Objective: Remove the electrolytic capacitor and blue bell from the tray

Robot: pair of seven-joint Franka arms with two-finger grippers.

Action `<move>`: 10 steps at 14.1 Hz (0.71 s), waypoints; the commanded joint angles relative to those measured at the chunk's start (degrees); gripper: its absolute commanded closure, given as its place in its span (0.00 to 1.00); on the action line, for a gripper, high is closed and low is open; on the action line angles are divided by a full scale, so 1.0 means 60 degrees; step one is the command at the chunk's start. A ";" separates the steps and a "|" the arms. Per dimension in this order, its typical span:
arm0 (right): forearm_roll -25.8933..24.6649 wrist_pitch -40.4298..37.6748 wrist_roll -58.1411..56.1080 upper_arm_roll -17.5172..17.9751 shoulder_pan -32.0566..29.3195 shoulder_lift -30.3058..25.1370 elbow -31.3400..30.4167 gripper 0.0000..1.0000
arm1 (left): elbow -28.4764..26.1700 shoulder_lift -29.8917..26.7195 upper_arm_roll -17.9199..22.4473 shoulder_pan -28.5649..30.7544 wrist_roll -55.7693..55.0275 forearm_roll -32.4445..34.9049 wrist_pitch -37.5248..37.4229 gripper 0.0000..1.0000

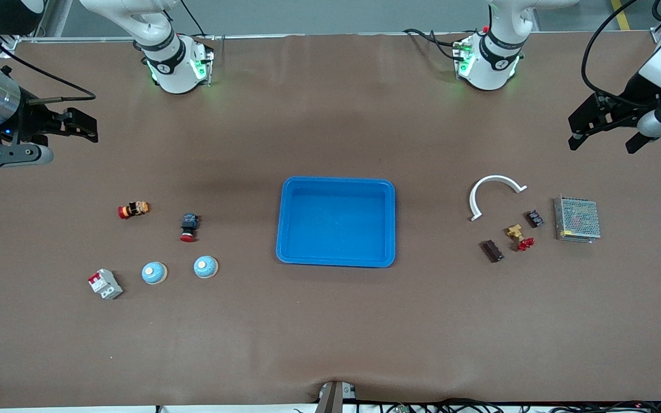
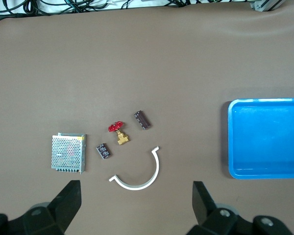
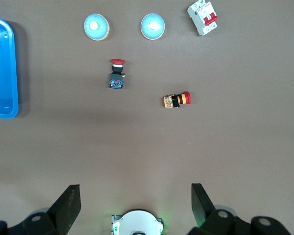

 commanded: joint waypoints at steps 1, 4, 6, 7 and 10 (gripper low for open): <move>0.0160 -0.0061 -0.0085 -0.0143 0.0100 -0.0146 0.0037 0.00 | 0.0216 0.0076 0.0004 0.0118 0.0075 -0.0215 -0.0127 0.00; 0.0160 -0.0076 -0.0100 -0.0158 0.0056 -0.0146 0.0124 0.00 | 0.0187 0.0105 0.0004 0.0075 0.0017 -0.0215 -0.0127 0.00; 0.0160 -0.0149 -0.0085 -0.0172 0.0027 -0.0146 0.0169 0.00 | 0.0187 0.0105 -0.0011 0.0031 -0.0027 -0.0215 -0.0127 0.00; 0.0160 -0.0280 -0.0085 -0.0187 0.0027 -0.0117 0.0169 0.00 | 0.0187 0.0105 -0.0011 0.0045 -0.0056 -0.0215 -0.0127 0.00; 0.0189 -0.0442 -0.0070 -0.0523 0.0347 -0.0146 0.0242 0.00 | 0.0202 0.0105 -0.0011 0.0104 -0.0130 -0.0200 -0.0127 0.00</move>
